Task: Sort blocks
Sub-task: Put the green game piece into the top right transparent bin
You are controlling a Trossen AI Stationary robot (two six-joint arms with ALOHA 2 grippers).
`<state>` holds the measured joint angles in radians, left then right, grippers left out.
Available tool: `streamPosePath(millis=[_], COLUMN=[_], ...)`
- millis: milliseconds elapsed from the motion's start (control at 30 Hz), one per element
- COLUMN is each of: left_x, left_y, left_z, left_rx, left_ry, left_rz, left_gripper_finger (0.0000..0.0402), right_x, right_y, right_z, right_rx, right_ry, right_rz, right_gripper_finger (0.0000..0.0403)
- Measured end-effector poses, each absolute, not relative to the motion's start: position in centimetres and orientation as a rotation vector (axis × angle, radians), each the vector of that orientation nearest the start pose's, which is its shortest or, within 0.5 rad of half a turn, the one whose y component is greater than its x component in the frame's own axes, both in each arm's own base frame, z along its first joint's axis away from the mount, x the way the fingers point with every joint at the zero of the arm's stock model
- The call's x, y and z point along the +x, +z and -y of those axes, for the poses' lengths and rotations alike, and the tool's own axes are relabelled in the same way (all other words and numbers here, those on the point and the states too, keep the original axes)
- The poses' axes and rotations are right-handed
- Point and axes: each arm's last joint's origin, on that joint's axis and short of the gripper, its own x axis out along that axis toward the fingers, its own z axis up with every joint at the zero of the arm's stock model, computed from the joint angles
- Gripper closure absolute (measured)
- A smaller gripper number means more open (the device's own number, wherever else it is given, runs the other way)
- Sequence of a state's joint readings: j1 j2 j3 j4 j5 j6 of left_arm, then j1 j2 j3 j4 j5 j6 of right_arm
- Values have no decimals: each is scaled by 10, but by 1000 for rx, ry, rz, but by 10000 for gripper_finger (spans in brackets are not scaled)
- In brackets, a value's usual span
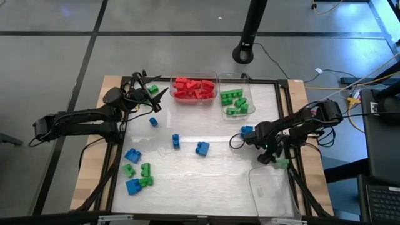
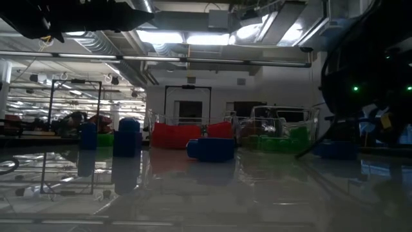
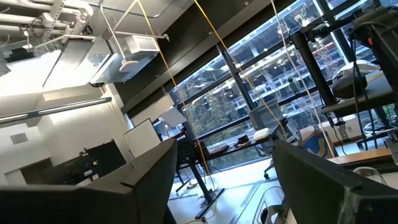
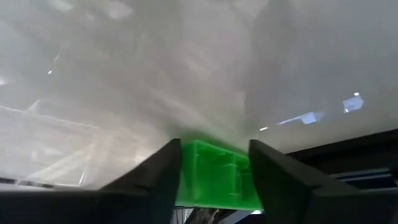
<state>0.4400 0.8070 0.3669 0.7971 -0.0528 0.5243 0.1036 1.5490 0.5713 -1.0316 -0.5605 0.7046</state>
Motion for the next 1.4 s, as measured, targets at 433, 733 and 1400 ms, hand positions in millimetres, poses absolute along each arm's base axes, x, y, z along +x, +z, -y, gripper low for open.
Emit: streamPosePath(millis=[433, 733, 1400], left_x=[158, 158, 158], left_y=[278, 278, 278], left_z=[-76, -76, -76], left_rx=[578, 577, 579], left_ry=[571, 571, 571], left_rz=[219, 218, 218], left_gripper_finger=[149, 149, 149], right_x=[160, 168, 212], right_y=[114, 118, 179], right_z=[-32, -27, -14], right_rx=[836, 755, 591], right_ry=[-210, -197, -191], right_rz=[-2081, -2033, -1952], right_gripper_finger=[395, 399, 381])
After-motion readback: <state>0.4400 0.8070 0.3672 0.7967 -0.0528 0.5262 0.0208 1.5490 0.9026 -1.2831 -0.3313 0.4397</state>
